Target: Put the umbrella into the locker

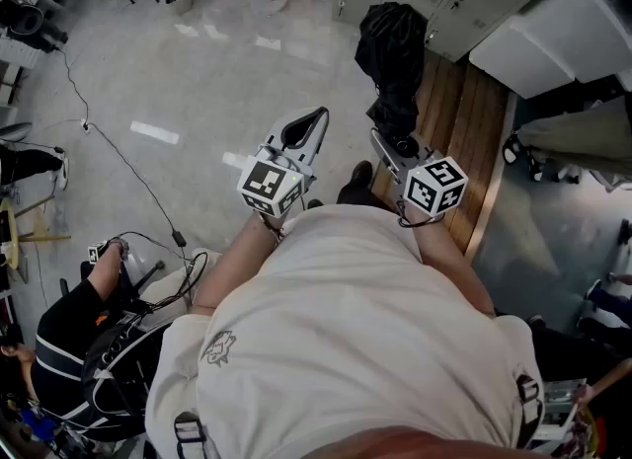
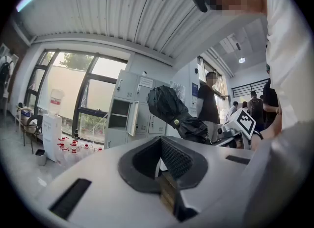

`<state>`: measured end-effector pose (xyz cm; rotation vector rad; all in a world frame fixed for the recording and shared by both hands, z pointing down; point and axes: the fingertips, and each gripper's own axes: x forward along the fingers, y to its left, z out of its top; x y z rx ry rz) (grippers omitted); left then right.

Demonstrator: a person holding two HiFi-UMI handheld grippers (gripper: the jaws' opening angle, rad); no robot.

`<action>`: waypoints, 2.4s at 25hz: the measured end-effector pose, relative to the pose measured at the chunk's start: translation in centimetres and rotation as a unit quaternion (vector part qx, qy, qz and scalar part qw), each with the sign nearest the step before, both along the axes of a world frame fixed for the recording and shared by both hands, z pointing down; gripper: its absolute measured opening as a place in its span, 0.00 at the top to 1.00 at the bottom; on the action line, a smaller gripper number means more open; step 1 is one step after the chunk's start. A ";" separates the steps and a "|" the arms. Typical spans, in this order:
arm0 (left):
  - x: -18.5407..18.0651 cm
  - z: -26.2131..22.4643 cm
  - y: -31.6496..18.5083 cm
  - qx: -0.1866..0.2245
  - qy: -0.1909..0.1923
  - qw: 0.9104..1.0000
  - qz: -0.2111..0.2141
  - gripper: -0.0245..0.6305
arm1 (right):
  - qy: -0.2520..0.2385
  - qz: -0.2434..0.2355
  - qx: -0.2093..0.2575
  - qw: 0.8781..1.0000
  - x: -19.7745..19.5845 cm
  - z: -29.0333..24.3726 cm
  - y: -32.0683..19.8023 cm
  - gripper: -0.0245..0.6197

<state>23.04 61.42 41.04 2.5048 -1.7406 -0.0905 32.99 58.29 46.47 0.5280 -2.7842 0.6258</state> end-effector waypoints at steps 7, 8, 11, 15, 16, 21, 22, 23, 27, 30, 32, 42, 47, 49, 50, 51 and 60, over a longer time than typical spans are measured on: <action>-1.1 0.1 -2.5 -0.004 -0.002 1.000 -0.004 0.94 | 0.002 -0.006 0.000 1.000 -1.1 0.2 -2.5 0.81; -1.1 0.1 -3.2 -0.004 -0.003 1.000 -0.005 0.94 | 0.002 -0.007 0.000 1.000 -1.2 0.2 -3.2 0.81; -1.1 0.5 -5.9 -0.007 -0.004 1.000 -0.008 0.94 | 0.000 -0.012 0.003 1.000 -1.3 0.3 -5.8 0.81; -0.6 0.8 -10.9 -0.011 -0.003 1.000 -0.009 0.94 | -0.005 -0.025 0.005 1.000 -1.0 0.4 -10.1 0.81; -0.5 0.8 -12.3 -0.012 -0.004 1.000 -0.009 0.94 | -0.003 -0.028 0.009 1.000 -0.8 0.4 -11.3 0.81; 0.7 1.1 -19.4 -0.014 -0.012 1.000 -0.010 0.94 | 0.005 -0.043 0.019 0.999 0.4 0.4 -17.7 0.81; 1.0 1.1 -20.5 -0.015 -0.012 1.000 -0.012 0.94 | 0.006 -0.047 0.019 0.999 0.5 0.4 -18.8 0.81; 1.2 1.2 -21.5 -0.015 -0.013 1.000 -0.014 0.94 | 0.007 -0.050 0.018 0.999 0.7 0.5 -19.8 0.81; 1.6 1.3 -24.6 -0.019 -0.013 1.000 -0.015 0.94 | 0.010 -0.051 0.017 0.999 0.9 0.5 -23.2 0.81; 1.0 1.6 -26.5 -0.023 -0.015 1.000 -0.015 0.94 | 0.011 -0.046 0.013 0.999 0.6 0.7 -25.4 0.81; 0.3 1.9 -27.9 -0.025 -0.012 1.000 -0.015 0.94 | 0.012 -0.041 0.011 0.999 0.2 0.8 -26.9 0.81; -5.4 1.9 -34.7 -0.018 -0.005 1.000 0.000 0.94 | 0.013 -0.016 0.006 1.000 -4.9 1.1 -32.9 0.81; -10.6 1.0 -37.9 -0.012 -0.005 1.000 0.011 0.94 | 0.010 -0.001 0.000 1.000 -9.9 0.4 -36.2 0.81; -12.8 0.6 -39.1 -0.009 -0.006 1.000 0.013 0.94 | 0.009 0.004 0.004 1.000 -12.0 0.0 -37.5 0.81; -13.9 0.4 -39.7 -0.007 -0.006 1.000 0.014 0.94 | 0.008 0.006 0.006 1.000 -13.1 -0.2 -38.2 0.81; -15.0 0.2 -40.1 -0.006 -0.007 1.000 0.016 0.94 | 0.006 0.009 0.008 1.000 -14.2 -0.3 -38.7 0.81; -24.2 -0.6 -42.0 0.002 0.003 0.999 0.033 0.94 | -0.004 0.024 -0.001 1.000 -23.6 -0.1 -40.6 0.81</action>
